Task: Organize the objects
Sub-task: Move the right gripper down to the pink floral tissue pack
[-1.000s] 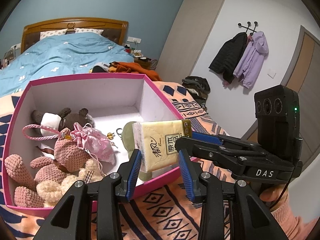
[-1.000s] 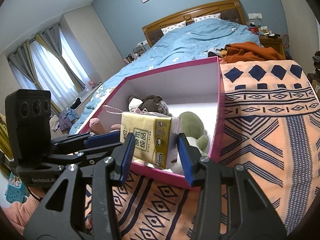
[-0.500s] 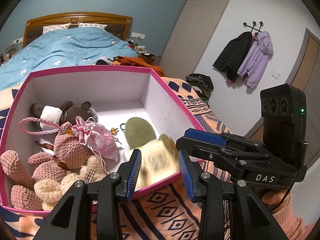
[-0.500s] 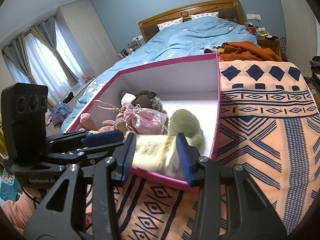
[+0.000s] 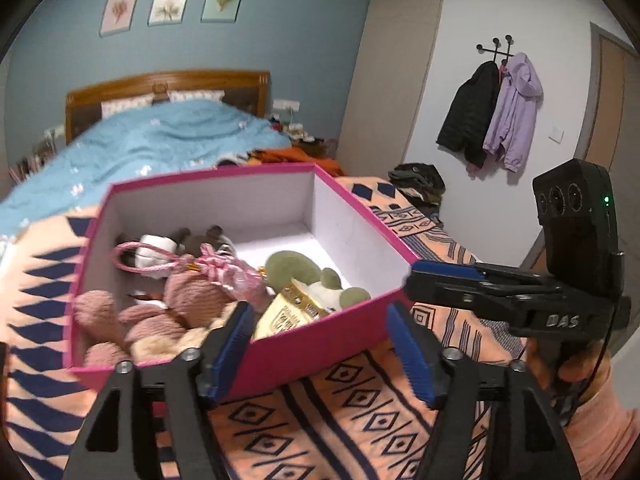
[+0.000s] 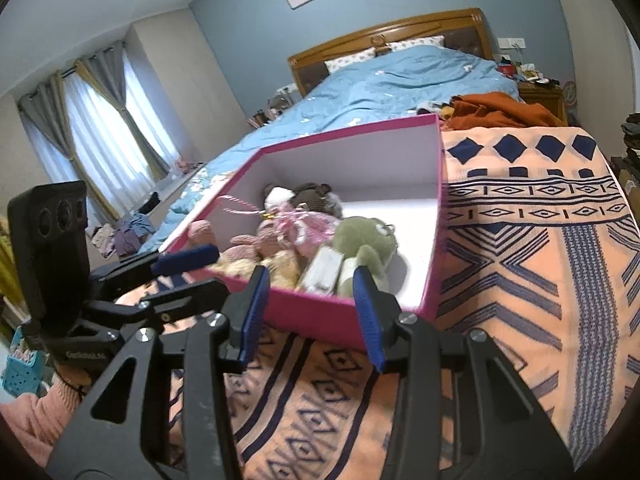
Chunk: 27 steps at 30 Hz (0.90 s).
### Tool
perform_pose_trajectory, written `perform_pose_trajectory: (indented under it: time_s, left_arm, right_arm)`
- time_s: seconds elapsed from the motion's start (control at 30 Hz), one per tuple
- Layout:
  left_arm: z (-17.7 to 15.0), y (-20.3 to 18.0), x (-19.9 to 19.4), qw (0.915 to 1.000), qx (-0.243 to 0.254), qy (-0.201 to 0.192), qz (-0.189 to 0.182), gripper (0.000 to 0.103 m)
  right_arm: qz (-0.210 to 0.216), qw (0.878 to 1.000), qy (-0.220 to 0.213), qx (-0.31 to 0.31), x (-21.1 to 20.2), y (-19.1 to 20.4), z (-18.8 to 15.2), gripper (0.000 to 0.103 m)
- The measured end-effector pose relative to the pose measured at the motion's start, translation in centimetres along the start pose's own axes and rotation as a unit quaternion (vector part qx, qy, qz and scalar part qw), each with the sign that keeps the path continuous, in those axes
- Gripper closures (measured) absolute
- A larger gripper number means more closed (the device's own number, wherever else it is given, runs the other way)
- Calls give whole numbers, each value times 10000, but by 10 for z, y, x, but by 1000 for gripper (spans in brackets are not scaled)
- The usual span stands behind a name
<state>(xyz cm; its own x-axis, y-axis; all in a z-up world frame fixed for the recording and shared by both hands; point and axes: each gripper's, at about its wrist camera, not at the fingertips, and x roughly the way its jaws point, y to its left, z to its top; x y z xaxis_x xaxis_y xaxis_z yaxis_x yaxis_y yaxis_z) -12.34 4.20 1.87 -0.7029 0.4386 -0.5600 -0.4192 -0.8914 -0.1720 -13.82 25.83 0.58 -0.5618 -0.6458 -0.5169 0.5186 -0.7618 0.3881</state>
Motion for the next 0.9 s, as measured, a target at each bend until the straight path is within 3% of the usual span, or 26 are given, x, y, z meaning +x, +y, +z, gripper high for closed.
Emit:
perform_pose_trajectory:
  time_s: [0.1, 0.23, 0.63, 0.83, 0.9]
  left_arm:
    - [-10, -1, -18, 10000, 32, -45, 43, 20]
    - [-32, 1, -34, 9999, 11, 52, 92, 20]
    - [-107, 5, -33, 9954, -294, 907, 69, 21]
    - [-129, 3, -31, 9927, -388, 1141, -45, 25]
    - [-135, 4, -30, 9915, -438, 1217, -117, 36]
  right_arm:
    - [276, 9996, 17, -49, -15, 9, -11, 51]
    - [569, 9981, 202, -106, -27, 22, -34, 50]
    - [975, 9876, 1229, -58, -15, 47, -117, 50]
    - [1113, 9810, 1581, 181, 1, 53, -146, 50]
    - [1178, 9785, 1664, 297, 6, 53, -151, 50]
